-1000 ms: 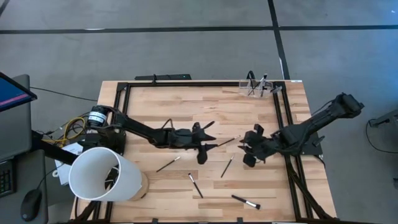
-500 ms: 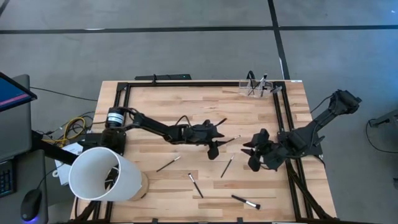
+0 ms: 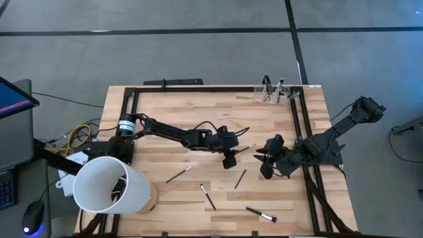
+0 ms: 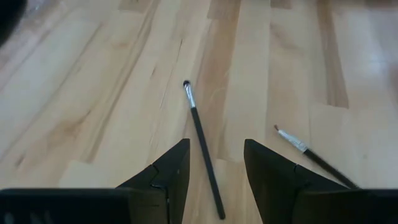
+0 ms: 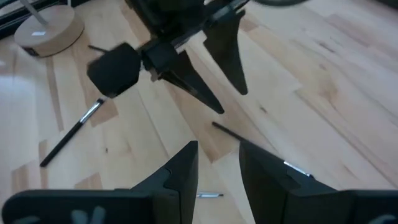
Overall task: Put items in baskets/containers
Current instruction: Put the black eyeshadow brush into the middle section of the transparent organizer
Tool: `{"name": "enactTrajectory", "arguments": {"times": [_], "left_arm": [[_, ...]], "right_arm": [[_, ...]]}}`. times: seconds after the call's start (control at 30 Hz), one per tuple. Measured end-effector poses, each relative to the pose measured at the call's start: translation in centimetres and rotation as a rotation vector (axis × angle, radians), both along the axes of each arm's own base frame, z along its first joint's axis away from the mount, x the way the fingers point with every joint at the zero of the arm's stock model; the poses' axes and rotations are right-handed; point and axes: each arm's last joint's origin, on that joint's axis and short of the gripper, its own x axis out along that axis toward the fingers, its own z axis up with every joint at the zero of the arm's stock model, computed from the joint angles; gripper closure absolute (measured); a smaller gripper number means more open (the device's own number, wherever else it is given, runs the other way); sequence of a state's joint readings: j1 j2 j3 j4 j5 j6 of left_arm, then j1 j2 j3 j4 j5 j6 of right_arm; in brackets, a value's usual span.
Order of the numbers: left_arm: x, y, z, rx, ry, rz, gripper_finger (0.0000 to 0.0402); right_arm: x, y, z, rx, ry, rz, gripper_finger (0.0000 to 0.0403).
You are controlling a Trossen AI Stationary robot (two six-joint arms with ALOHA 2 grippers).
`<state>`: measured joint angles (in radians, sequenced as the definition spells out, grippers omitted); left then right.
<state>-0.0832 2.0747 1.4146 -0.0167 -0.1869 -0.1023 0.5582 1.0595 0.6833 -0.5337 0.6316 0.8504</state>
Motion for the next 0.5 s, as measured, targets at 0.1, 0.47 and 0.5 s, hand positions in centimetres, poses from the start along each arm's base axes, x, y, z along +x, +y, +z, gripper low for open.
{"name": "enactTrajectory", "arguments": {"times": [0.1,0.47,0.5], "left_arm": [[0.1,0.1,0.2,0.02,0.0,-0.008,0.0253],[2.2,2.4,-1.5,0.056,-0.01,0.004,0.0253],[2.6,2.4,-1.7,0.055,-0.01,-0.01,0.0253]], "right_arm": [[0.0,-0.2,0.3,-0.001,0.018,0.025,0.0296],[0.2,0.2,2.4,-0.048,-0.051,0.055,0.0296],[0.2,0.3,2.4,-0.054,-0.053,0.053,0.0296]]}}
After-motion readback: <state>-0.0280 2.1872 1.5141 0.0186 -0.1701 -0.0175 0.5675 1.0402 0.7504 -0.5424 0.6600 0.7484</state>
